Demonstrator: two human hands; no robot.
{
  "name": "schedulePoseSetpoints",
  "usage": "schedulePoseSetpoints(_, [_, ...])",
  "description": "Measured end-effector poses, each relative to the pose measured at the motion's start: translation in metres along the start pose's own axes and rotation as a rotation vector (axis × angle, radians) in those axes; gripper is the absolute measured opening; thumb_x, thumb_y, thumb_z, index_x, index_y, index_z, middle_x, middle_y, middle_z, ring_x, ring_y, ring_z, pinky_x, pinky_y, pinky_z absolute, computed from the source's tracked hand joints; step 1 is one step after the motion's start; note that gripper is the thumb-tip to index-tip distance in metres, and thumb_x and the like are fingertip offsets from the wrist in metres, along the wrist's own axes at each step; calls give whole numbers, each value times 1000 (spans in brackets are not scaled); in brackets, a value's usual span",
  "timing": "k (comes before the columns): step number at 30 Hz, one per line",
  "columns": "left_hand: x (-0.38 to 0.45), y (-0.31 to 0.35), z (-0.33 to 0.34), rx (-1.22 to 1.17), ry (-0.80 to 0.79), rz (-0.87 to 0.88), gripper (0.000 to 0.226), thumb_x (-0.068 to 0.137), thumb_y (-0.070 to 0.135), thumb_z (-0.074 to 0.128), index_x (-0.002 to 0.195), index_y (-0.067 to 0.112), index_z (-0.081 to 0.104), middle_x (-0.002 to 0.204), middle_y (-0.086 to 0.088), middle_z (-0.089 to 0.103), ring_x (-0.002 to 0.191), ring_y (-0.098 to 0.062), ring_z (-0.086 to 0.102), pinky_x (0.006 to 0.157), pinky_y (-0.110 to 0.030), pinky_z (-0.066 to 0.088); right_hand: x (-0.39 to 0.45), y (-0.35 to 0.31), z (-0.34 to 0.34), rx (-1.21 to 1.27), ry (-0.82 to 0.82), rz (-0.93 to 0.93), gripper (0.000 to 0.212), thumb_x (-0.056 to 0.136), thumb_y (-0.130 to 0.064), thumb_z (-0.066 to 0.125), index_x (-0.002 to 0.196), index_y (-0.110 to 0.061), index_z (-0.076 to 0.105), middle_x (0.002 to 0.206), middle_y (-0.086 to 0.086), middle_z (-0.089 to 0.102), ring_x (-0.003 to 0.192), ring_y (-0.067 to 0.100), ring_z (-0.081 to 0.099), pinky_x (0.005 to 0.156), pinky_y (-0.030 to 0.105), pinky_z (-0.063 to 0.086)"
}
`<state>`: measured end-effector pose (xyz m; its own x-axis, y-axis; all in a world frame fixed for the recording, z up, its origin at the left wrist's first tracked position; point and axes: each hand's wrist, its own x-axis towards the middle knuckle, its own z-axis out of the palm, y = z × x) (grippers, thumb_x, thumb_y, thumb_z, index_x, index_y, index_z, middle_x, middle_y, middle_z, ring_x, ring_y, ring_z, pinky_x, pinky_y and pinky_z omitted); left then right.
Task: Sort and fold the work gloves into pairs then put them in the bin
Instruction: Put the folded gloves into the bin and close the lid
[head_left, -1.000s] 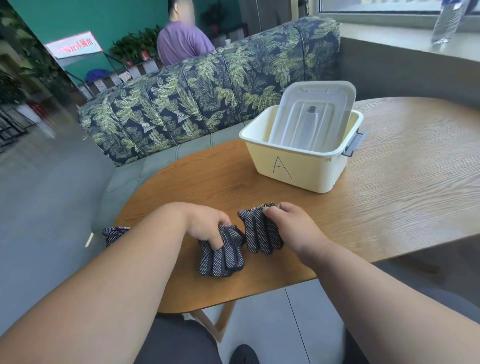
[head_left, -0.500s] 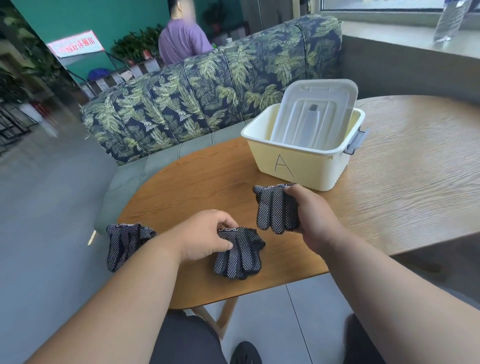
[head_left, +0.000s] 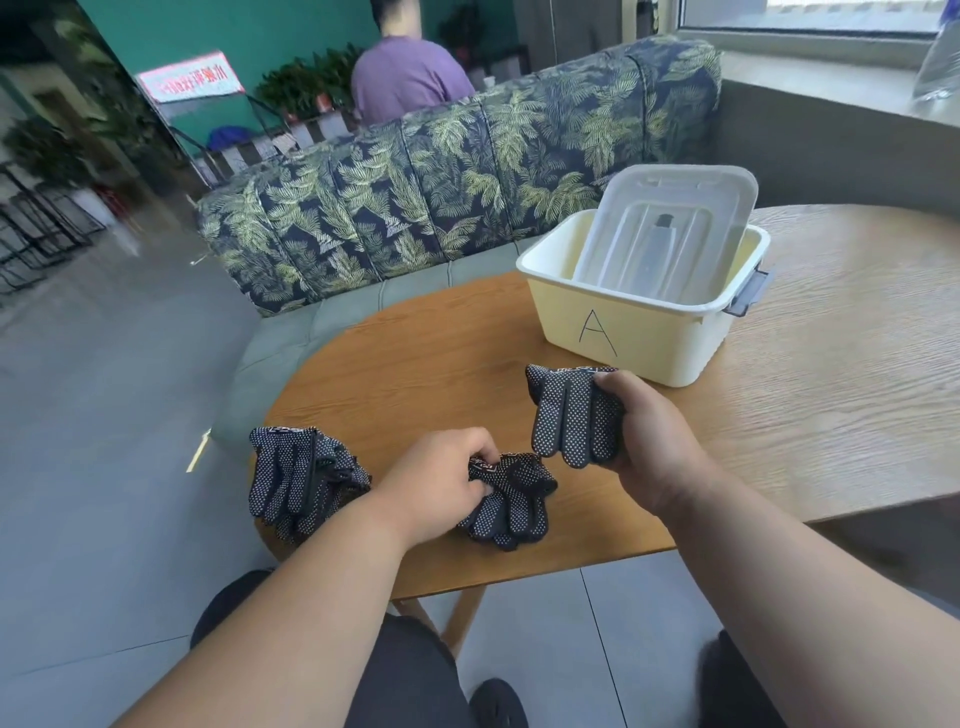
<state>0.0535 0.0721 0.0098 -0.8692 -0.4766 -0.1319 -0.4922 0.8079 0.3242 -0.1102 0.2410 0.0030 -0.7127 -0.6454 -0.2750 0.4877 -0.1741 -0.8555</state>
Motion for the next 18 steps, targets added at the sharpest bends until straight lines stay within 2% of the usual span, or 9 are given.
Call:
schedulePoseSetpoints(6, [-2, -3, 2, -28, 15, -16, 33, 85, 36, 77, 105, 49, 55, 122, 16, 66, 112, -11, 62, 98, -40, 52, -1, -2, 4, 95, 35, -7, 24, 103, -28, 52, 110, -18, 73, 93, 3, 76, 84, 22, 69, 70, 35, 54])
schedulePoseSetpoints(9, [-2, -3, 2, -104, 0, -2, 41, 90, 30, 75, 121, 47, 56, 124, 23, 64, 121, -2, 57, 106, -37, 47, -2, -1, 6, 99, 14, -18, 25, 104, -27, 51, 111, -16, 72, 92, 3, 78, 83, 22, 71, 71, 37, 56])
schedulePoseSetpoints(11, [-4, -1, 1, -153, -13, -9, 54, 91, 30, 72, 134, 50, 48, 128, 28, 61, 126, 0, 53, 109, -36, 44, -4, 0, 9, 89, -21, -14, 26, 105, -27, 51, 114, -14, 71, 96, 5, 79, 84, 22, 73, 74, 39, 57])
schedulePoseSetpoints(13, [-6, 1, 1, -254, -11, -40, 64, 89, 26, 68, 141, 53, 41, 129, 30, 58, 117, 0, 56, 104, -37, 48, -7, 2, 13, 70, -68, -5, 27, 105, -26, 50, 117, -11, 69, 102, 9, 79, 88, 25, 74, 79, 44, 59])
schedulePoseSetpoints(15, [-8, 1, 1, -423, 39, -87, 63, 89, 22, 63, 139, 55, 42, 128, 30, 59, 92, -8, 66, 89, -42, 57, -8, 7, 17, 27, -147, 10, 33, 104, -26, 51, 125, -5, 65, 116, 19, 76, 97, 32, 72, 93, 56, 57])
schedulePoseSetpoints(16, [-8, 1, 0, -504, 85, -113, 58, 90, 21, 63, 135, 55, 46, 126, 30, 60, 90, -13, 68, 88, -44, 58, -9, 10, 19, -3, -197, 19, 39, 102, -28, 53, 130, -1, 61, 121, 23, 73, 100, 36, 69, 98, 60, 53])
schedulePoseSetpoints(18, [-11, 0, 2, -658, 200, -167, 44, 96, 16, 61, 127, 47, 55, 120, 23, 66, 102, -9, 68, 95, -41, 57, -13, 17, 23, -50, -295, 39, 52, 95, -31, 58, 134, 3, 54, 118, 23, 72, 98, 37, 67, 91, 57, 53])
